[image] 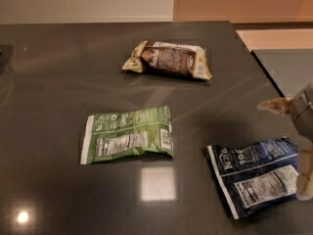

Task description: Move blue chip bag near green jalapeno chip bag

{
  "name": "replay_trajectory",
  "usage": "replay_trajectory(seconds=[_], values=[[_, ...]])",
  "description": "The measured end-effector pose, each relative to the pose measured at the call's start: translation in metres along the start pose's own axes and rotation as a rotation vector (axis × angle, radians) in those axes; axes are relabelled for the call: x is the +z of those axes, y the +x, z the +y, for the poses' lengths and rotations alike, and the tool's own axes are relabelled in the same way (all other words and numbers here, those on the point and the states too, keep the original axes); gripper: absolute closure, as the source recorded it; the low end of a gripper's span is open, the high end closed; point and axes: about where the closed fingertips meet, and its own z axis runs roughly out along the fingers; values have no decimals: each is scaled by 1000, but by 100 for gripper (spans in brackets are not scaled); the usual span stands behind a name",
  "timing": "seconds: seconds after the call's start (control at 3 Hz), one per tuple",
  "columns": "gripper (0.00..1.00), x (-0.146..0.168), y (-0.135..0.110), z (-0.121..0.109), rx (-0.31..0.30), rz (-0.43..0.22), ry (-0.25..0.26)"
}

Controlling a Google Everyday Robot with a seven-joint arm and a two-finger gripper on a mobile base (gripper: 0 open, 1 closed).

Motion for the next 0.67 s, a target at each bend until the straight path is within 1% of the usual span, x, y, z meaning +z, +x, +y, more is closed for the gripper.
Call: replay_trajectory(seconds=[0.33, 0.67], values=[[0, 21, 8, 10, -28, 3, -16], [11, 35, 9, 13, -57, 7, -26]])
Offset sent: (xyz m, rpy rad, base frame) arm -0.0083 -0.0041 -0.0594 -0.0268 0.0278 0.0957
